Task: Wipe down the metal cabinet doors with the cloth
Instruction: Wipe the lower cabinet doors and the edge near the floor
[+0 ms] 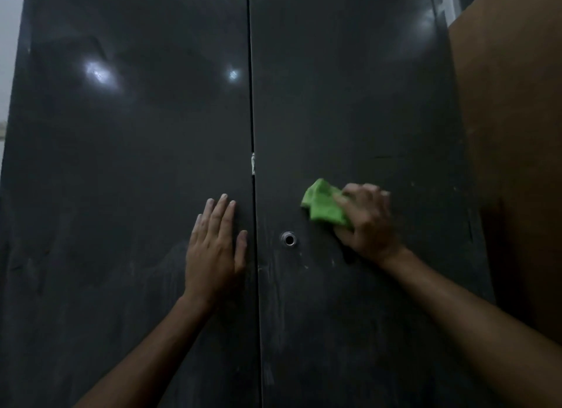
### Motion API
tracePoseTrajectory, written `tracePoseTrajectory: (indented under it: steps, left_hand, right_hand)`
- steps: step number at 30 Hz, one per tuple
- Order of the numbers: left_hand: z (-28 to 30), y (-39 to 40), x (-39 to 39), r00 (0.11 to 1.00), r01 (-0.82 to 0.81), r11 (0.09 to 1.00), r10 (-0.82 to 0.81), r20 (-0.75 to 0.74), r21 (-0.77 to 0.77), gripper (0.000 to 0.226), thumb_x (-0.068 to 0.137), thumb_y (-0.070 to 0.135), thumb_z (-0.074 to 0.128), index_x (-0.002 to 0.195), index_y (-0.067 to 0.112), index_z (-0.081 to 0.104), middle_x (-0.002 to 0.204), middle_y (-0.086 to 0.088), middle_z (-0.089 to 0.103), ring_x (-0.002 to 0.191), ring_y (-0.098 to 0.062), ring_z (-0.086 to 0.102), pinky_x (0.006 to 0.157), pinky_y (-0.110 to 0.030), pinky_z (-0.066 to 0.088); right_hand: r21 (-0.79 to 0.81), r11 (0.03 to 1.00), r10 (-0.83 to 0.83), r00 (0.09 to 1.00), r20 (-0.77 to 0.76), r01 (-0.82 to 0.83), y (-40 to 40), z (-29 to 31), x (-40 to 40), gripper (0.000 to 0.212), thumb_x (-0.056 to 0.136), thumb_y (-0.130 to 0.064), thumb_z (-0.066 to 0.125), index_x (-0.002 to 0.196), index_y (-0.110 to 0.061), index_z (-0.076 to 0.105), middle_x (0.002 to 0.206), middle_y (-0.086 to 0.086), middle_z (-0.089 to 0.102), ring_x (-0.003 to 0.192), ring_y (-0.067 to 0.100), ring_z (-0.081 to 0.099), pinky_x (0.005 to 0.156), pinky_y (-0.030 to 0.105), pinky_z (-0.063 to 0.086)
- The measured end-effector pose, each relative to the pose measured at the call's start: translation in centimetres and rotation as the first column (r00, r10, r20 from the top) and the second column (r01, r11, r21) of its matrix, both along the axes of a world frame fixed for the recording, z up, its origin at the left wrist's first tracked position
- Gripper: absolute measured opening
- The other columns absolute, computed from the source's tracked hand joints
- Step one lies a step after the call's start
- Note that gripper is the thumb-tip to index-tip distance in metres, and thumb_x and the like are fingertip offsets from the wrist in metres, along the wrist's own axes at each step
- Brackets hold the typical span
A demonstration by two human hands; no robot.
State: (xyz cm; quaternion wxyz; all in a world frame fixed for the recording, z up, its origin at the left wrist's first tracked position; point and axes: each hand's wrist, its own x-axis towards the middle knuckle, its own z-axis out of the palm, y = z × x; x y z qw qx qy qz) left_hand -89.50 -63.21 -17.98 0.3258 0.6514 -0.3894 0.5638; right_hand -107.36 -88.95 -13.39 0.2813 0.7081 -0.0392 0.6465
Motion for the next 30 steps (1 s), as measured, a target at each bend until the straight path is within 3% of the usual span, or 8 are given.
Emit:
tracePoseTrajectory:
  steps: [4,9,11,16,20,23,27,30]
  left_hand:
    - [0.1,0.0,-0.1,1.0,-0.023,1.0,0.023,0.006,0.011,0.06,0.104,0.033,0.046,0.156,0.003,0.044,0.168,-0.013,0.034,0.159,-0.03,0.024,0.128,-0.053,0.026]
    - [0.2,0.2,-0.2,0.999,-0.041,0.999,0.041,-0.01,0.03,0.059,0.104,0.035,0.046,0.155,0.005,0.047,0.167,-0.013,0.038,0.158,-0.031,0.027,0.126,-0.054,0.03]
    - [0.2,0.2,-0.3,0.999,-0.042,0.998,0.043,-0.019,0.036,0.059,0.102,0.036,0.048,0.152,0.005,0.051,0.165,-0.013,0.04,0.156,-0.033,0.031,0.124,-0.055,0.034]
    - [0.3,0.1,-0.8,0.999,-0.045,0.999,0.046,-0.029,0.03,0.061,0.1,0.042,0.046,0.148,0.006,0.057,0.162,-0.013,0.045,0.154,-0.035,0.036,0.12,-0.057,0.039]
    - [0.3,0.1,-0.8,0.998,-0.055,0.998,0.056,-0.017,0.021,0.063,0.099,0.045,0.043,0.147,0.007,0.058,0.161,-0.012,0.046,0.152,-0.036,0.039,0.117,-0.058,0.042]
    - [0.2,0.0,-0.6,0.999,-0.039,0.999,0.039,-0.02,0.017,0.064,0.098,0.046,0.045,0.148,0.007,0.058,0.161,-0.013,0.047,0.153,-0.036,0.038,0.117,-0.06,0.042]
    - [0.2,-0.4,-0.3,1.0,-0.01,1.0,0.01,-0.023,0.006,0.065,0.097,0.046,0.047,0.148,0.007,0.057,0.16,-0.013,0.047,0.153,-0.036,0.037,0.117,-0.062,0.04]
    - [0.2,-0.4,-0.1,1.0,-0.004,1.0,0.005,-0.021,0.011,0.065,0.096,0.046,0.047,0.147,0.007,0.058,0.16,-0.013,0.048,0.152,-0.037,0.038,0.117,-0.063,0.04]
  right_hand:
    - [0.374,0.917,0.022,0.951,0.308,-0.142,1.9,5.1,1.6,0.042,0.085,-0.033,0.063,0.12,-0.01,0.065,0.128,0.013,0.058,0.106,0.039,0.054,0.085,0.048,0.046]
    - [-0.027,0.99,0.137,0.987,-0.081,-0.139,0.1,-0.7,1.6,0.054,0.085,-0.025,0.066,0.137,-0.011,0.062,0.123,0.021,0.06,0.092,0.039,0.056,0.079,0.046,0.05]
    - [-0.027,0.994,0.101,0.994,-0.039,-0.102,-3.6,-0.6,-1.5,0.053,0.086,-0.025,0.062,0.137,-0.01,0.063,0.119,0.023,0.06,0.089,0.042,0.057,0.078,0.048,0.052]
    - [0.519,0.825,-0.002,0.916,0.401,-0.225,-5.3,5.8,-3.0,0.058,0.09,-0.019,0.064,0.146,-0.009,0.051,0.128,0.021,0.048,0.112,0.041,0.049,0.093,0.051,0.047]
    - [0.203,0.97,0.112,0.985,0.133,-0.137,-3.2,1.8,-1.5,0.058,0.086,-0.026,0.063,0.141,-0.012,0.059,0.125,0.021,0.056,0.1,0.042,0.056,0.084,0.05,0.05]
    - [-0.012,0.999,0.045,0.999,-0.02,-0.045,-8.4,-1.2,-5.3,0.056,0.086,-0.029,0.059,0.138,-0.008,0.062,0.121,0.023,0.059,0.094,0.043,0.058,0.078,0.05,0.053]
    - [0.459,0.88,-0.056,0.932,0.359,-0.124,-11.9,3.8,-7.9,0.055,0.09,-0.02,0.064,0.142,-0.008,0.051,0.126,0.022,0.047,0.104,0.042,0.052,0.085,0.052,0.051]
    - [0.553,0.807,-0.039,0.914,0.403,-0.209,-7.3,7.2,-4.8,0.055,0.093,-0.024,0.06,0.145,-0.014,0.046,0.132,0.017,0.044,0.107,0.036,0.053,0.087,0.051,0.051]
